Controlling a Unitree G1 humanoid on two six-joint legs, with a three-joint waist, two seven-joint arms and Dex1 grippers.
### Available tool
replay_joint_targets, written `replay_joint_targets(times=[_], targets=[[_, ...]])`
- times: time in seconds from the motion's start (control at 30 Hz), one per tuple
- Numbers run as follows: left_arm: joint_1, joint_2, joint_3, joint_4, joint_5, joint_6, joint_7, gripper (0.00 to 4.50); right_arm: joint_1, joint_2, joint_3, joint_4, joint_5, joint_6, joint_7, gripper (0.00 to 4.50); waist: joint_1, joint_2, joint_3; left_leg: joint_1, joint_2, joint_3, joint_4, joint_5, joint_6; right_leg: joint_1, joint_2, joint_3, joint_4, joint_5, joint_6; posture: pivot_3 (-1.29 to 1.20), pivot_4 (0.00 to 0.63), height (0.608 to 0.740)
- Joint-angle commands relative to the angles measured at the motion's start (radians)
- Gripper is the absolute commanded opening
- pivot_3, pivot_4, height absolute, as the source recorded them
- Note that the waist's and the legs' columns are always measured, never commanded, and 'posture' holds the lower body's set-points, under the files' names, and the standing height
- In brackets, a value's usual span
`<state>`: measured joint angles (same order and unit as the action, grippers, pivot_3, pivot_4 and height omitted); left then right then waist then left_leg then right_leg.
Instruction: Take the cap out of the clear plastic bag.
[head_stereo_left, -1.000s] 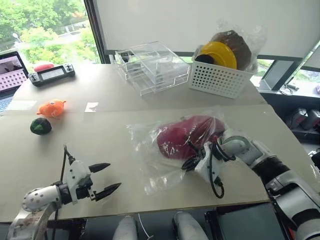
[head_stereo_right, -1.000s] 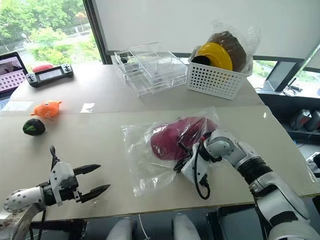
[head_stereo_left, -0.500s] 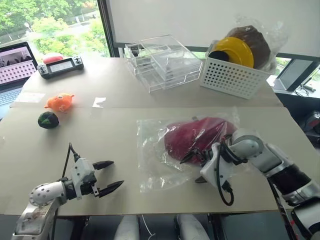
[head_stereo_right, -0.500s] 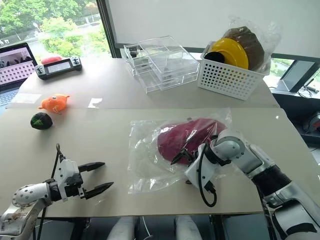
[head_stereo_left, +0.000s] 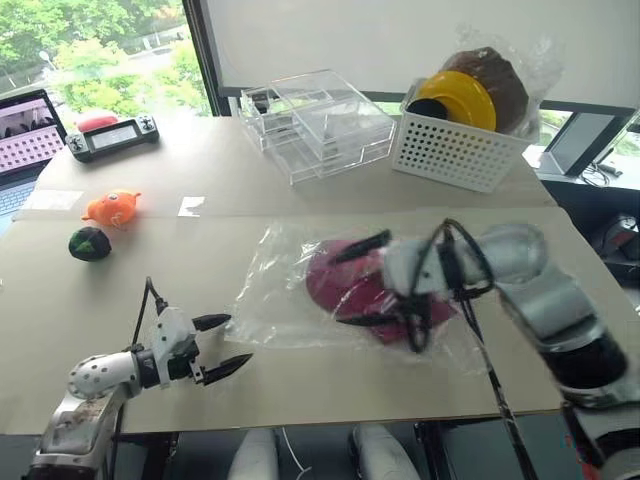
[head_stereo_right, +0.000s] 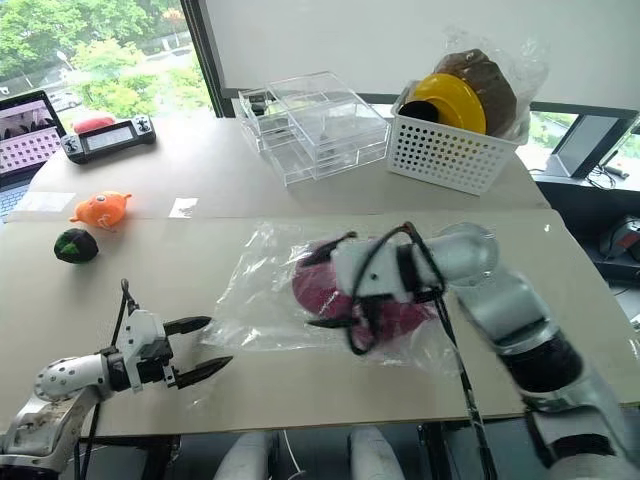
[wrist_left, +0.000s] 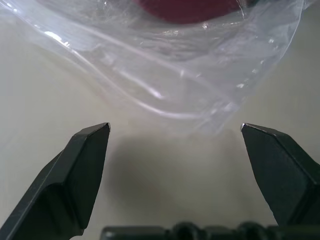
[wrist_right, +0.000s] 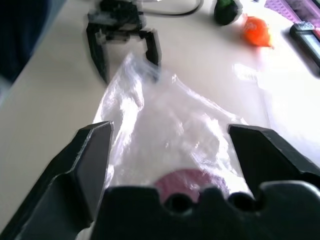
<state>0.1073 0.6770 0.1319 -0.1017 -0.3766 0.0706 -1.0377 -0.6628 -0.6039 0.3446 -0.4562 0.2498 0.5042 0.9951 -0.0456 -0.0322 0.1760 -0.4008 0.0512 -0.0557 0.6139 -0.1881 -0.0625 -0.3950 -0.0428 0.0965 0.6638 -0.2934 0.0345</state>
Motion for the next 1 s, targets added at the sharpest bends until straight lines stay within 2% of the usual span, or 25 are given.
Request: replay_joint_targets(times=[0.03,0.13,0.2,0.3,0.43,0.63,0.73,1.0], targets=[[-0.009,0.003,0.001,-0.027,-0.004,0.014,0.012,4.5,0.002,0.075,0.023,-0.057,-0.046,0.173,-0.165,4.41,0.001,0.0,0.0,-0.002,0.0,0.0,0.001,0.0,0.0,-0.001,0.0,0.0,0.0,0.0,0.0,0.0,0.15,0.735],[-0.009,0.003,-0.002,-0.044,-0.008,0.027,0.017,4.5,0.037,0.07,0.048,-0.057,-0.097,0.237,-0.224,4.41,0.007,0.0,0.0,-0.009,-0.001,0.0,0.004,0.0,0.0,-0.006,-0.001,0.0,0.0,0.001,0.0,0.0,0.15,0.735],[-0.012,0.003,-0.003,-0.051,-0.009,0.036,0.019,4.5,0.078,0.004,0.05,-0.046,-0.146,0.25,-0.237,4.41,0.012,0.0,0.0,-0.011,-0.001,0.0,0.005,0.0,0.0,-0.008,-0.001,0.0,0.0,0.001,0.001,0.0,0.15,0.735],[-0.014,0.003,-0.005,-0.054,-0.007,0.043,0.019,4.5,0.12,-0.084,-0.015,-0.031,-0.171,0.28,-0.252,4.41,0.013,0.0,0.0,-0.013,-0.001,0.0,0.005,0.0,0.0,-0.009,-0.001,0.0,0.0,0.001,0.001,0.0,0.15,0.735],[-0.019,0.001,-0.009,-0.06,-0.008,0.053,0.025,4.5,0.199,-0.216,-0.132,-0.059,-0.153,0.349,-0.232,4.41,0.007,0.0,0.0,-0.012,-0.001,0.0,0.005,0.0,0.0,-0.009,-0.001,0.0,0.001,0.001,0.001,0.0,0.15,0.735],[-0.012,-0.001,-0.015,-0.068,-0.008,0.057,0.03,4.5,0.313,-0.314,-0.26,-0.091,-0.114,0.395,-0.212,4.41,0.0,0.0,0.0,-0.012,-0.001,0.0,0.005,0.0,0.0,-0.009,-0.001,0.001,0.0,0.001,0.002,0.0,0.15,0.735],[-0.01,-0.002,-0.013,-0.05,-0.007,0.045,0.023,4.5,0.386,-0.376,-0.264,-0.095,-0.125,0.388,-0.198,4.41,0.002,0.0,0.0,-0.012,-0.001,0.0,0.007,0.0,0.0,-0.009,-0.001,0.001,0.0,0.001,0.002,0.0,0.15,0.735],[-0.016,-0.004,-0.013,0.015,0.004,-0.005,0.002,4.5,0.499,-0.449,-0.302,-0.148,-0.078,0.418,-0.154,4.41,0.003,0.0,0.0,-0.013,-0.001,0.001,0.013,0.0,0.0,-0.007,-0.001,0.001,0.001,0.0,0.009,0.0,0.15,0.735]])
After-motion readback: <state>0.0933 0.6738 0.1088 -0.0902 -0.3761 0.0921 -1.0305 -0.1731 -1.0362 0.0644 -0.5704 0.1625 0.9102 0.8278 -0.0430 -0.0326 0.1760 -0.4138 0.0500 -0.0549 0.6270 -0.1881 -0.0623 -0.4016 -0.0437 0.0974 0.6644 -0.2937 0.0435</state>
